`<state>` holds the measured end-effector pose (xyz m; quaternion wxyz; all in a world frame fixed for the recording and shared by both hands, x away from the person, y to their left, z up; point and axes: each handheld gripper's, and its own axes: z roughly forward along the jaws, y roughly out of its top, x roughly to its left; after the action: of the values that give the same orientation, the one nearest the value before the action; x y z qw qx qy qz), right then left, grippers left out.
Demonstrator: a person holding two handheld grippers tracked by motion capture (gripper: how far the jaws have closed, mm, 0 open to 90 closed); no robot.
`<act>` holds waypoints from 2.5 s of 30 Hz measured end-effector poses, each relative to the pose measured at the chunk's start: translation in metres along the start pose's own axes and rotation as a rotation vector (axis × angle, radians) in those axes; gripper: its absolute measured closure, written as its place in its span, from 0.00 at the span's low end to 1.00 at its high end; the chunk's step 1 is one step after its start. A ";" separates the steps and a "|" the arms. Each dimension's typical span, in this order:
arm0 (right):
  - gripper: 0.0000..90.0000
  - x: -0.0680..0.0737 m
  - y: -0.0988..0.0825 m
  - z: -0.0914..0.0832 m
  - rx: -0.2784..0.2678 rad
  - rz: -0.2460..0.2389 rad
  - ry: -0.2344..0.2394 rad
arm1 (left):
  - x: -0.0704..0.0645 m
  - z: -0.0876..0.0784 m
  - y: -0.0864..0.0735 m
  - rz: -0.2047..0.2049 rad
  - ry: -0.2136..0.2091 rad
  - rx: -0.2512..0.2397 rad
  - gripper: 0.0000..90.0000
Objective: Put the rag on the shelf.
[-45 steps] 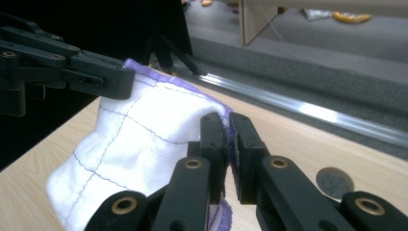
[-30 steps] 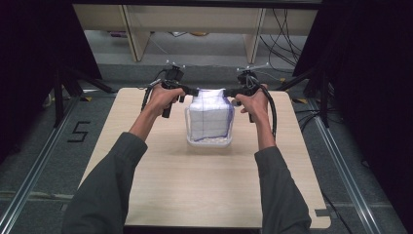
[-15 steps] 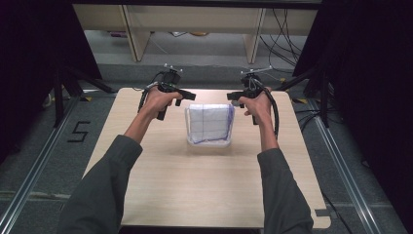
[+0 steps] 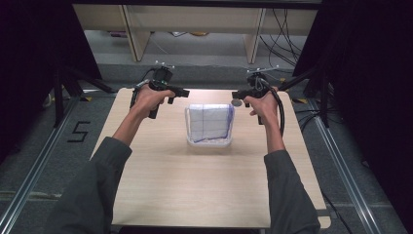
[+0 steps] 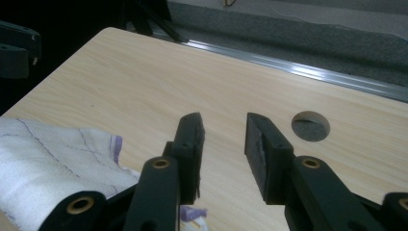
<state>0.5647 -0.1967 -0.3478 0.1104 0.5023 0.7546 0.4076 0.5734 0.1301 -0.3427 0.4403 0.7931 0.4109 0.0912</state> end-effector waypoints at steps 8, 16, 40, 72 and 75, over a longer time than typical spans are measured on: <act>0.72 -0.003 -0.003 -0.011 -0.015 -0.032 -0.010 | -0.002 -0.016 -0.007 0.000 -0.002 -0.025 0.59; 0.71 -0.009 -0.011 -0.020 -0.014 -0.035 -0.025 | -0.002 -0.027 -0.021 -0.001 0.005 -0.036 0.47; 0.50 0.005 -0.034 -0.054 -0.074 -0.092 -0.026 | -0.011 -0.051 -0.061 0.005 -0.012 -0.074 0.36; 0.33 0.037 -0.126 -0.078 -0.101 -0.133 0.003 | -0.051 -0.086 -0.161 0.103 -0.030 -0.038 0.31; 0.33 0.039 -0.138 -0.077 -0.100 -0.134 0.018 | -0.055 -0.086 -0.171 0.107 -0.043 -0.040 0.31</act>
<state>0.4098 -0.2246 -0.3886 0.1554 0.4410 0.7662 0.4408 0.3966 0.1908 -0.4119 0.4592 0.8069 0.3562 0.1057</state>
